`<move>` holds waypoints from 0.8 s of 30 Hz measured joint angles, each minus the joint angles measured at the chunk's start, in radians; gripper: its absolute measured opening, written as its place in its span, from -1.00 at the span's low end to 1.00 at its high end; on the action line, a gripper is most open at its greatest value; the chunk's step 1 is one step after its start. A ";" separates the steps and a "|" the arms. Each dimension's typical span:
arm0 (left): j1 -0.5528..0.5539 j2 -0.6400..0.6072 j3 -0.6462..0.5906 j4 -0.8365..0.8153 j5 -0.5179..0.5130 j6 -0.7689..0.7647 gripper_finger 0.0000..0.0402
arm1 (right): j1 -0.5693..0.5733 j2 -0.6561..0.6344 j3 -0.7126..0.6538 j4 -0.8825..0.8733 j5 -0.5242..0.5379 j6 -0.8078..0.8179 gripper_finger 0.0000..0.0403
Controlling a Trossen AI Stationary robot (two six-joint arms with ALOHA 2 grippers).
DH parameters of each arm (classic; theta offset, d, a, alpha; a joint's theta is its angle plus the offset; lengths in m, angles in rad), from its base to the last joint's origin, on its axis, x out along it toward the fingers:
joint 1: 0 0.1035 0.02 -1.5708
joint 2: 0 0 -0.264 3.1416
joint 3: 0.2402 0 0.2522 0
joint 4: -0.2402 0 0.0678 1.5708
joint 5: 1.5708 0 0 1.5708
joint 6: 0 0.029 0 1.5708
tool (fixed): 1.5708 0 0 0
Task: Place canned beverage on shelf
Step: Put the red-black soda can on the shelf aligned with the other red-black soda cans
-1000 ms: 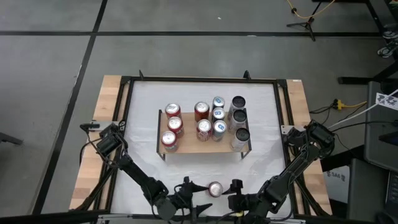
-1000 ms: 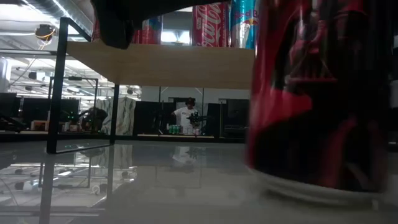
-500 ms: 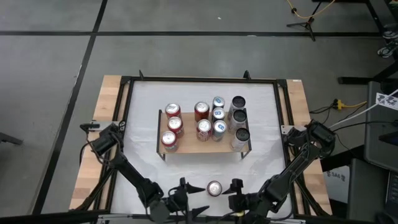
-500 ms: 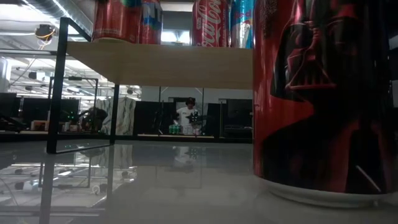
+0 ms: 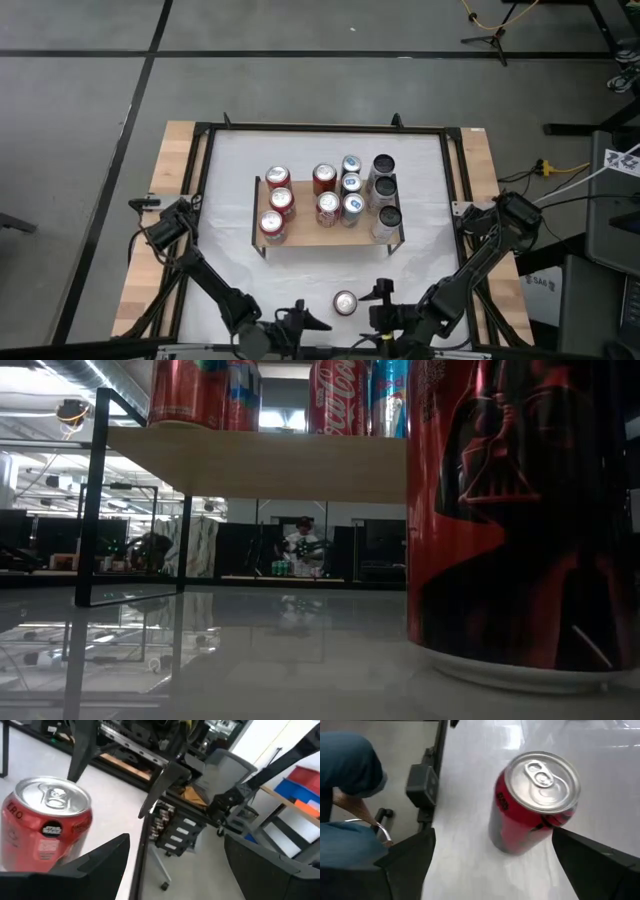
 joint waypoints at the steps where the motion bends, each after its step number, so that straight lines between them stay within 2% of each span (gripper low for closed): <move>1: 0.005 0.001 0.000 -0.009 0.006 -0.011 0.59 | -0.001 0.001 0.000 -0.006 0.000 0.001 0.95; 12: 0.061 0.001 0.000 -0.084 0.062 -0.068 0.59 | -0.020 0.002 0.000 -0.009 -0.002 0.001 0.95; 24: 0.073 0.001 0.000 -0.140 0.020 -0.046 0.59 | -0.020 0.003 0.000 0.025 -0.055 0.001 0.95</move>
